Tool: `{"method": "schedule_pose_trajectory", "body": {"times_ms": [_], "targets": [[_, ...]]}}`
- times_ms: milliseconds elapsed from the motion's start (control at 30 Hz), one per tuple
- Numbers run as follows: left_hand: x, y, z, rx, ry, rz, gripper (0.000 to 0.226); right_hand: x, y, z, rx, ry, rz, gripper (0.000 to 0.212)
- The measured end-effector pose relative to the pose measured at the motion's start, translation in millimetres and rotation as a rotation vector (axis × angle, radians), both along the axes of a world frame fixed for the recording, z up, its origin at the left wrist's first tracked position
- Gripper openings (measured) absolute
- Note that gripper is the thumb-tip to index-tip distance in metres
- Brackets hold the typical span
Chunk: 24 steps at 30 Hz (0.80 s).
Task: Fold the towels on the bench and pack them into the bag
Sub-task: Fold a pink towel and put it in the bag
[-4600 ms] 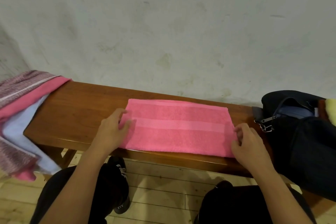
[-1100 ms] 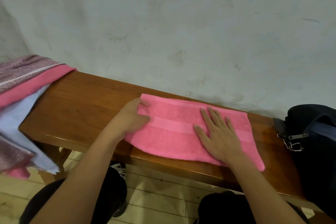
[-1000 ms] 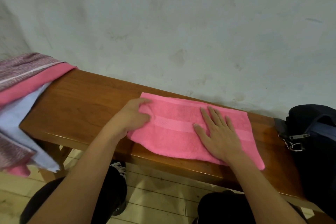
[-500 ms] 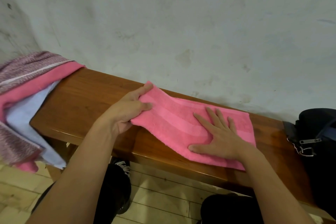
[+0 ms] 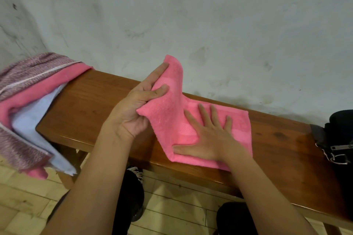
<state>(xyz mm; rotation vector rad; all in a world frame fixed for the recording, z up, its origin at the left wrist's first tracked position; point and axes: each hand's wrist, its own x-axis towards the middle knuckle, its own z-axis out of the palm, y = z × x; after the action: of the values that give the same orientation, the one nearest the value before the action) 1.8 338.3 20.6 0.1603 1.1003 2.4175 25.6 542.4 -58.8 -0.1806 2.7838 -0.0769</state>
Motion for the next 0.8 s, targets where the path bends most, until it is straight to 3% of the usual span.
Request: {"method": "schedule_pose_trajectory", "body": {"times_ms": [367, 567, 800], "targets": [[-1.3, 42.4, -8.9, -0.002, -0.084, -0.105, 0.062, -3.2, -24.9, -4.0, 0.030, 0.094, 0.047, 0.118], [-1.3, 38.2, -0.9, -0.004, -0.110, -0.014, 0.060, 8.6, -9.9, -6.1, -0.065, 0.271, 0.082, 0.099], [-0.4, 41.9, -6.9, -0.191, -0.045, -0.020, 0.073, 26.6, 46.3, 1.0, 0.007, 0.289, 0.039, 0.091]]}}
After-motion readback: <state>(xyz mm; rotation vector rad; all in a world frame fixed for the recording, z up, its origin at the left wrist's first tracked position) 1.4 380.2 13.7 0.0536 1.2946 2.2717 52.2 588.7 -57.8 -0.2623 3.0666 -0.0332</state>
